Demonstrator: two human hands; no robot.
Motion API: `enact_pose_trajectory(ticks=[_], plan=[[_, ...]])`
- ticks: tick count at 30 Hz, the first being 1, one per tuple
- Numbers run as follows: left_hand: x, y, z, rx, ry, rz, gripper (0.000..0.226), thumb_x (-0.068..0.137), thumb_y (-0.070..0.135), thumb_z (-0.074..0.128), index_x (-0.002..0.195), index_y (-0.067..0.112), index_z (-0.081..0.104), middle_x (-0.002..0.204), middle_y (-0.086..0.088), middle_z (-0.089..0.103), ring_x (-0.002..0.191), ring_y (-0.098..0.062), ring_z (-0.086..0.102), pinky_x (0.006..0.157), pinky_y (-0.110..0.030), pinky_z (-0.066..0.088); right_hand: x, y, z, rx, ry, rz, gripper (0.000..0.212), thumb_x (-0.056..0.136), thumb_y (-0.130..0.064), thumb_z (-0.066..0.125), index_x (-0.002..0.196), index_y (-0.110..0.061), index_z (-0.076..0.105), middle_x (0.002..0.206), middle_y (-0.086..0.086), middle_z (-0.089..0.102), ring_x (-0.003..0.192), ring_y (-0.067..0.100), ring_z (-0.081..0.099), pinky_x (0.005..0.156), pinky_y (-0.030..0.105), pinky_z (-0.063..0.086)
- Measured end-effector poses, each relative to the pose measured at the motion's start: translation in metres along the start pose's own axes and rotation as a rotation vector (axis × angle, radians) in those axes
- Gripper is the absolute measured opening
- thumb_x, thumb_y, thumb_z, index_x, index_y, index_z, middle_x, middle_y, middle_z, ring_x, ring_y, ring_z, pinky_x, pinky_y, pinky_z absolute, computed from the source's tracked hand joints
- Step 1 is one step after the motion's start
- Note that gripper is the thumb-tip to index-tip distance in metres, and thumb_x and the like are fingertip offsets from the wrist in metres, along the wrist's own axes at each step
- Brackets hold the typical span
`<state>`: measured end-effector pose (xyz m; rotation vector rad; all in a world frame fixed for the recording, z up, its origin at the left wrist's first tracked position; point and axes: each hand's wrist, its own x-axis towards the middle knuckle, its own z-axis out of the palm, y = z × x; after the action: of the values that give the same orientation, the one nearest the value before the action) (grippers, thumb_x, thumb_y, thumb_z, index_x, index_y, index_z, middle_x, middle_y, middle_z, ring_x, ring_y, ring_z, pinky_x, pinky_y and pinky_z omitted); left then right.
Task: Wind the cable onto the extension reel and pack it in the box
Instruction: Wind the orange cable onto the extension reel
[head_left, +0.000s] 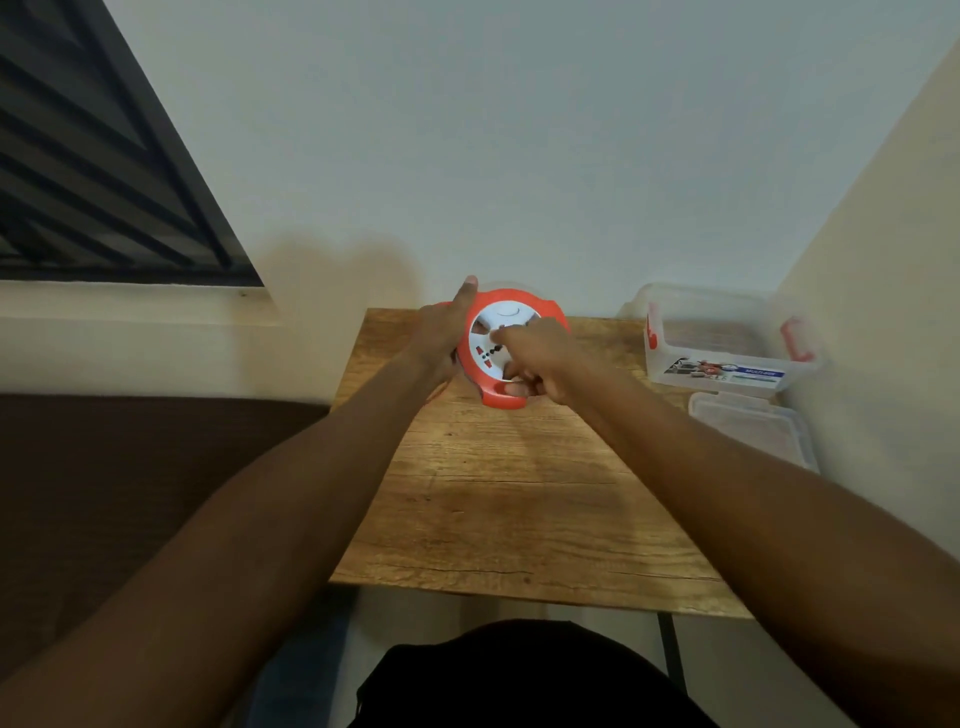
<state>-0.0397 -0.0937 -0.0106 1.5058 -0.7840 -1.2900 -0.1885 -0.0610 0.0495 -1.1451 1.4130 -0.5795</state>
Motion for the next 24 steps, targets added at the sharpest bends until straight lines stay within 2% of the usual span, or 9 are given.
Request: enact_pose_trajectory(ticks=[3, 5, 7, 9, 12, 14, 17, 20, 24], plan=[[0.005, -0.001, -0.013, 0.041, -0.049, -0.014, 0.057, 0.095, 0.062, 0.061, 0.106, 0.007, 0.073, 0.100, -0.014, 0.081, 0.088, -0.032, 0.079, 0.082, -0.048, 0.066, -0.004, -0.005, -0.016, -0.721, 0.036, -0.387, 0.022, 0.083, -0.026, 0.069, 0.099, -0.013, 0.065, 0.085, 0.002, 0.068, 0.072, 0.024, 0.069, 0.057, 0.035, 0.058], [0.006, 0.000, -0.020, 0.084, -0.070, -0.018, 0.054, 0.093, 0.060, 0.065, 0.096, 0.006, 0.072, 0.091, -0.015, 0.081, 0.083, -0.032, 0.077, 0.077, -0.043, 0.065, -0.007, -0.012, -0.025, -1.221, 0.122, -0.685, 0.030, 0.083, -0.025, 0.069, 0.113, -0.023, 0.066, 0.095, 0.000, 0.063, 0.077, 0.021, 0.062, 0.056, 0.030, 0.046], [0.006, 0.003, -0.024, 0.125, -0.108, -0.032, 0.051, 0.092, 0.060, 0.067, 0.091, 0.009, 0.072, 0.082, -0.011, 0.080, 0.075, -0.029, 0.077, 0.069, -0.039, 0.065, -0.005, -0.020, -0.037, -1.624, -0.003, -0.880, 0.036, 0.086, -0.021, 0.069, 0.121, -0.030, 0.063, 0.115, 0.002, 0.058, 0.084, 0.024, 0.062, 0.058, 0.031, 0.042], [0.007, 0.008, -0.025, 0.142, -0.145, -0.044, 0.051, 0.091, 0.059, 0.069, 0.090, 0.008, 0.073, 0.083, -0.013, 0.080, 0.073, -0.029, 0.077, 0.067, -0.039, 0.065, -0.002, -0.024, -0.048, -1.883, -0.194, -0.960, 0.049, 0.087, -0.018, 0.070, 0.131, -0.034, 0.057, 0.140, 0.004, 0.044, 0.095, 0.026, 0.063, 0.059, 0.032, 0.045], [0.007, 0.017, -0.022, 0.178, -0.201, -0.060, 0.054, 0.091, 0.058, 0.069, 0.097, 0.005, 0.074, 0.091, -0.017, 0.080, 0.080, -0.033, 0.078, 0.070, -0.041, 0.066, -0.001, -0.024, -0.049, -2.075, -0.337, -1.115, 0.064, 0.090, -0.016, 0.068, 0.143, -0.041, 0.043, 0.158, 0.008, 0.020, 0.111, 0.029, 0.061, 0.069, 0.035, 0.058], [0.007, 0.019, -0.021, 0.202, -0.245, -0.078, 0.059, 0.093, 0.058, 0.067, 0.108, 0.002, 0.073, 0.098, -0.019, 0.079, 0.086, -0.036, 0.078, 0.073, -0.042, 0.065, -0.003, -0.023, -0.043, -2.150, -0.393, -1.214, 0.065, 0.094, -0.014, 0.063, 0.146, -0.043, 0.037, 0.160, 0.015, 0.014, 0.111, 0.032, 0.061, 0.070, 0.037, 0.058], [0.005, 0.019, -0.021, 0.271, -0.322, -0.106, 0.062, 0.094, 0.059, 0.064, 0.116, 0.001, 0.071, 0.104, -0.019, 0.078, 0.092, -0.036, 0.077, 0.081, -0.044, 0.064, -0.010, -0.027, -0.035, -2.258, -0.409, -1.227, 0.071, 0.093, -0.018, 0.066, 0.148, -0.044, 0.031, 0.157, 0.014, 0.022, 0.107, 0.031, 0.062, 0.065, 0.034, 0.053], [0.001, 0.022, -0.019, 0.302, -0.372, -0.113, 0.058, 0.095, 0.059, 0.063, 0.111, 0.004, 0.072, 0.099, -0.017, 0.080, 0.085, -0.032, 0.079, 0.072, -0.039, 0.064, -0.014, -0.032, -0.029, -2.367, -0.419, -1.113, 0.083, 0.088, -0.025, 0.073, 0.150, -0.048, 0.023, 0.154, 0.013, 0.028, 0.111, 0.033, 0.060, 0.072, 0.036, 0.056], [-0.001, 0.030, -0.011, 0.341, -0.401, -0.079, 0.055, 0.095, 0.059, 0.064, 0.099, 0.005, 0.072, 0.083, -0.009, 0.079, 0.073, -0.025, 0.077, 0.066, -0.034, 0.062, -0.010, -0.029, -0.009, -2.543, -0.463, -1.157, 0.079, 0.084, -0.027, 0.076, 0.148, -0.045, 0.033, 0.144, 0.010, 0.046, 0.119, 0.032, 0.056, 0.072, 0.035, 0.047]])
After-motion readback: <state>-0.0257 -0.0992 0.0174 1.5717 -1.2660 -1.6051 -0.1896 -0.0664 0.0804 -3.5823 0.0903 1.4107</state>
